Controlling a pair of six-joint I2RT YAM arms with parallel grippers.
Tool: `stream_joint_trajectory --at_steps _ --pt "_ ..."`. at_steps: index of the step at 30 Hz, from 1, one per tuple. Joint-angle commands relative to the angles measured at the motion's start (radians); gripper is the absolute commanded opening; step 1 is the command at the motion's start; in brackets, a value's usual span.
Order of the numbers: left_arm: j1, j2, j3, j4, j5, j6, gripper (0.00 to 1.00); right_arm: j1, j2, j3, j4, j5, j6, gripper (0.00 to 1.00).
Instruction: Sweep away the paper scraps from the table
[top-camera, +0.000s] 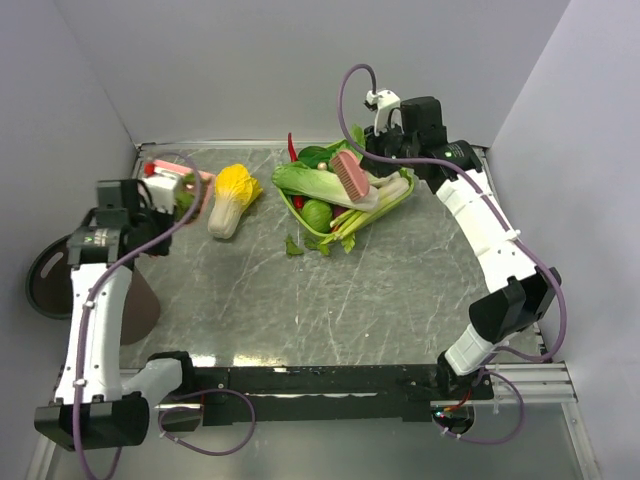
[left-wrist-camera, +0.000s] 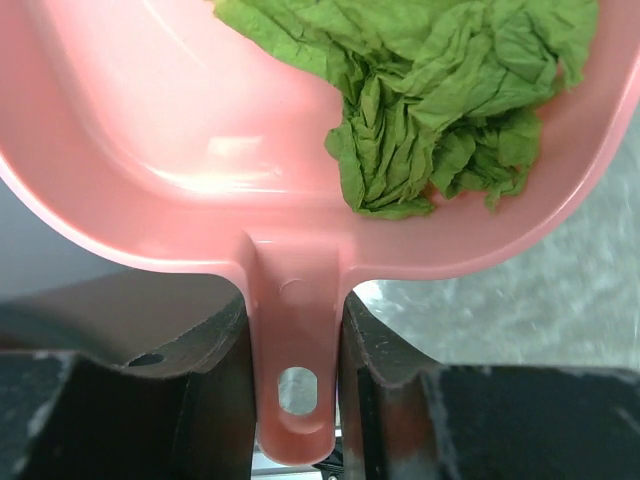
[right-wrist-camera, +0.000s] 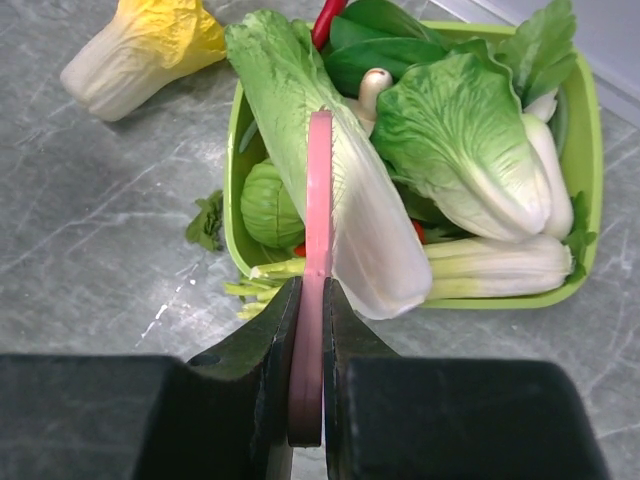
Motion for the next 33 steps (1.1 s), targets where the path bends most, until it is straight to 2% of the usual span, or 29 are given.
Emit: stream_joint_trajectory --at_steps 1,16,25,29,33 --pt "0.128 -0.037 0.119 -0.023 0.021 -0.044 0.01 -0.003 0.018 0.055 0.048 -0.030 0.043 0.00" --pt "0.343 -0.127 0.200 -0.106 -0.131 -0.087 0.01 0.000 0.053 0.055 0.057 -0.104 0.094 0.00" --pt "0.375 -0.172 0.233 -0.158 -0.200 -0.089 0.01 0.058 0.090 0.077 0.051 -0.122 0.106 0.00" --pt "0.377 -0.144 0.289 -0.184 -0.218 -0.081 0.01 0.078 0.099 0.110 0.031 -0.125 0.089 0.00" --pt "0.377 -0.109 0.326 -0.226 -0.255 -0.082 0.01 0.078 0.070 0.058 0.044 -0.124 0.092 0.00"
